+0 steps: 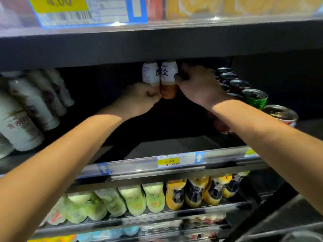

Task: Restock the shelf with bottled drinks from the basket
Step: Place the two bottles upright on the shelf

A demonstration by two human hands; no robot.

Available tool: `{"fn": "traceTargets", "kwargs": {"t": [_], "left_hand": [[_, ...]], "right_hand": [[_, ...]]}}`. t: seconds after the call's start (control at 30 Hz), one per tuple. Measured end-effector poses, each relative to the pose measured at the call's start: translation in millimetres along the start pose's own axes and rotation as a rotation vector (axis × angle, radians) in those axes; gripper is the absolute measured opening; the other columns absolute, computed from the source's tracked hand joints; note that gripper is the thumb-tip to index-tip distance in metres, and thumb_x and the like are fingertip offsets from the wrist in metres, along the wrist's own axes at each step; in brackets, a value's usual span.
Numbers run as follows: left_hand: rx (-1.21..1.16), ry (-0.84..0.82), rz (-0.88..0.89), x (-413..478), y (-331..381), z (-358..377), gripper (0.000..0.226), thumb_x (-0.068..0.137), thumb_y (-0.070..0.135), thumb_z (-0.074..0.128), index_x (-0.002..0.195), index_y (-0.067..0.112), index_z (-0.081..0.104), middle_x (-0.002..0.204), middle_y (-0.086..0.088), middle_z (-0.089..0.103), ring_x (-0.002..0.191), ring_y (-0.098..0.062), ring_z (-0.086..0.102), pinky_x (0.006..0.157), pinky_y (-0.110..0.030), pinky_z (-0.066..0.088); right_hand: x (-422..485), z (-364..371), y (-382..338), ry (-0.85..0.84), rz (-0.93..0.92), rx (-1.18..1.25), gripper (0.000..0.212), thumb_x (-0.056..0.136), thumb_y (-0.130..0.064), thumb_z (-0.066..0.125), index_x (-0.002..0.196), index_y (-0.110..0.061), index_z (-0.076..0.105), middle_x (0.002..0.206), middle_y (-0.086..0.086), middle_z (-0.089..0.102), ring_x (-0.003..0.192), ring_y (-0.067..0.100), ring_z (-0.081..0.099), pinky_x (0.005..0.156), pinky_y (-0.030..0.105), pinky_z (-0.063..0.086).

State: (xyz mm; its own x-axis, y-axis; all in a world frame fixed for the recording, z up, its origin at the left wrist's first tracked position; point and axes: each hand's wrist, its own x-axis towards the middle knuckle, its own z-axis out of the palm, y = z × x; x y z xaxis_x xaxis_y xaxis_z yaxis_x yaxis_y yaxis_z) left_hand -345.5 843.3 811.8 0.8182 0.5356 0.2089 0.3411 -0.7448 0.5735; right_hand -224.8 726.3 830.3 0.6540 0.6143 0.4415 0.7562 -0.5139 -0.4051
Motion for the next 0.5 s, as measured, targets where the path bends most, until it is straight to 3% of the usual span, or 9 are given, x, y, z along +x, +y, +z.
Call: {"fn": "traceTargets", "kwargs": {"t": [0.07, 0.13, 0.17, 0.23, 0.33, 0.43, 0.5], "left_hand": [[0.205, 0.015, 0.130, -32, 18, -7, 0.035, 0.094, 0.035, 0.057, 0.073, 0.008, 0.065, 0.081, -0.009, 0.068, 0.083, -0.029, 0.064, 0.072, -0.032, 0.050], [0.341, 0.041, 0.267, -68, 40, -9, 0.047, 0.094, 0.043, 0.050, 0.063, 0.008, 0.056, 0.065, -0.007, 0.061, 0.069, -0.030, 0.059, 0.066, -0.037, 0.049], [0.348, 0.071, 0.367, -86, 51, -7, 0.051, 0.094, 0.044, 0.048, 0.056, 0.010, 0.048, 0.054, -0.003, 0.052, 0.059, -0.027, 0.053, 0.058, -0.036, 0.046], [0.365, 0.090, 0.571, -117, 72, 3, 0.054, 0.094, 0.045, 0.044, 0.050, 0.014, 0.037, 0.045, 0.001, 0.039, 0.048, -0.024, 0.045, 0.050, -0.033, 0.040], [0.265, -0.099, 0.765, -145, 101, 42, 0.047, 0.087, 0.049, 0.033, 0.053, 0.016, 0.034, 0.053, 0.000, 0.045, 0.057, -0.026, 0.048, 0.056, -0.034, 0.044], [0.147, -0.253, 0.919, -166, 135, 91, 0.046, 0.092, 0.048, 0.033, 0.058, 0.017, 0.031, 0.064, -0.002, 0.047, 0.070, -0.029, 0.050, 0.062, -0.036, 0.041], [0.137, -0.307, 0.993, -181, 161, 122, 0.048, 0.096, 0.047, 0.037, 0.060, 0.017, 0.028, 0.071, -0.003, 0.046, 0.078, -0.030, 0.053, 0.064, -0.035, 0.036]], "right_hand": [[-46, -32, -3, -0.026, -0.121, -0.210, 0.039, 0.094, -0.042, 0.042, 0.094, -0.013, 0.068, 0.101, 0.016, 0.070, 0.100, 0.038, 0.061, 0.074, 0.033, 0.039], [-97, -61, 1, -0.027, -0.118, -0.389, 0.038, 0.092, -0.041, 0.045, 0.065, -0.014, 0.051, 0.064, 0.007, 0.053, 0.072, 0.036, 0.053, 0.063, 0.034, 0.033], [-124, -76, 3, -0.010, -0.113, -0.446, 0.039, 0.092, -0.039, 0.045, 0.058, -0.018, 0.041, 0.057, 0.000, 0.042, 0.063, 0.032, 0.047, 0.059, 0.034, 0.033], [-170, -97, -6, 0.034, -0.086, -0.445, 0.034, 0.088, -0.032, 0.048, 0.057, -0.024, 0.036, 0.054, -0.006, 0.036, 0.055, 0.026, 0.044, 0.057, 0.036, 0.045], [-227, -114, 2, 0.150, -0.020, -0.391, 0.040, 0.087, -0.007, 0.041, 0.051, -0.022, 0.044, 0.049, 0.000, 0.049, 0.066, 0.013, 0.062, 0.077, 0.032, 0.058], [-289, -133, 36, -0.025, 0.349, -0.628, 0.044, 0.085, -0.045, 0.029, 0.059, -0.016, 0.048, 0.058, 0.003, 0.057, 0.061, 0.034, 0.063, 0.054, 0.039, 0.053], [-331, -147, 59, -0.167, 0.567, -0.717, 0.043, 0.089, -0.048, 0.031, 0.066, -0.016, 0.049, 0.065, 0.003, 0.059, 0.066, 0.036, 0.063, 0.056, 0.037, 0.051]]}}
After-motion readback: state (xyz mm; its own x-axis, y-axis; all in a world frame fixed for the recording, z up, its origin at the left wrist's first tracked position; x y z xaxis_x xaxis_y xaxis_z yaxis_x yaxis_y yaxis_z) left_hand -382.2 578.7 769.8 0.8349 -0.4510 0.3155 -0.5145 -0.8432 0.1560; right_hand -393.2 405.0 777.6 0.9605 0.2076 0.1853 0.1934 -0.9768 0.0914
